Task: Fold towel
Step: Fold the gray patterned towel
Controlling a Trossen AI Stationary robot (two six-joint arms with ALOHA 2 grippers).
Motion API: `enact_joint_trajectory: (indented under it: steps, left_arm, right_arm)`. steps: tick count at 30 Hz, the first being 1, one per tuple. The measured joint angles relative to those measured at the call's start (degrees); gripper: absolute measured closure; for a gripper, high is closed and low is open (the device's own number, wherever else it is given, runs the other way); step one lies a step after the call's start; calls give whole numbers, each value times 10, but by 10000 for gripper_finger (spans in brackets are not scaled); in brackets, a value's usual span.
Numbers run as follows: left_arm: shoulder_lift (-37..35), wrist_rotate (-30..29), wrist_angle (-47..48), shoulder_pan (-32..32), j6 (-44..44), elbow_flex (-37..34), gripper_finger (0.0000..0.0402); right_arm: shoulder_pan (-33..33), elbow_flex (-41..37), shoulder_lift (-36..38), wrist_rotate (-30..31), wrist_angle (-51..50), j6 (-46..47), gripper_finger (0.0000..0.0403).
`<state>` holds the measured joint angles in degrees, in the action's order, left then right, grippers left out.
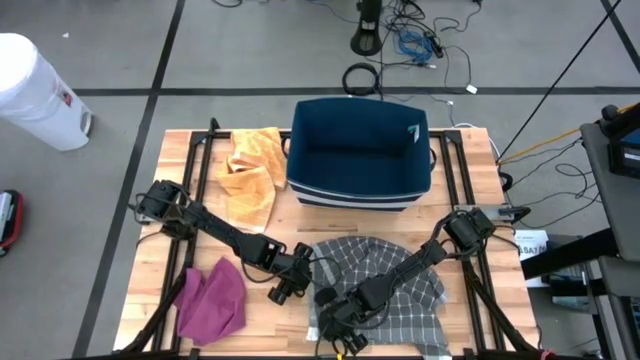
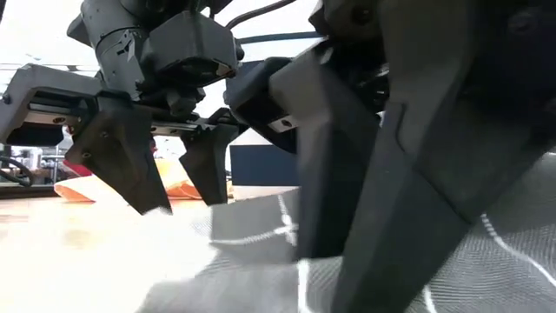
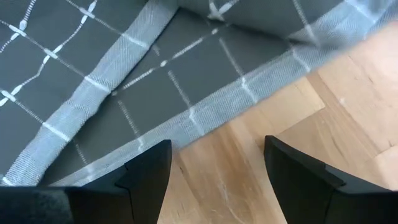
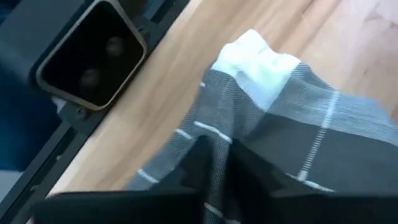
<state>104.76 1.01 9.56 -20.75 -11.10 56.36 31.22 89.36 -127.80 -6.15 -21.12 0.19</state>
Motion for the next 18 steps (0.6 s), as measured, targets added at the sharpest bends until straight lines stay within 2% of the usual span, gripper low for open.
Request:
enact_joint_trajectory:
  steps: [2,8,12,18]
  left_arm:
    - [-6,-25,7,0,-9,0,143]
    - [-64,-129,-4,0,-37,0,166]
    - [-75,-135,-29,0,-79,0,188]
    - [-46,-132,-36,3,-119,0,200]
  right_arm:
    - [2,0,2,-14,-3,-2,391]
    - [15,-1,3,-25,-14,10,400]
    - [14,-1,4,-28,-13,15,401]
    - [15,-3,9,-31,-16,17,402]
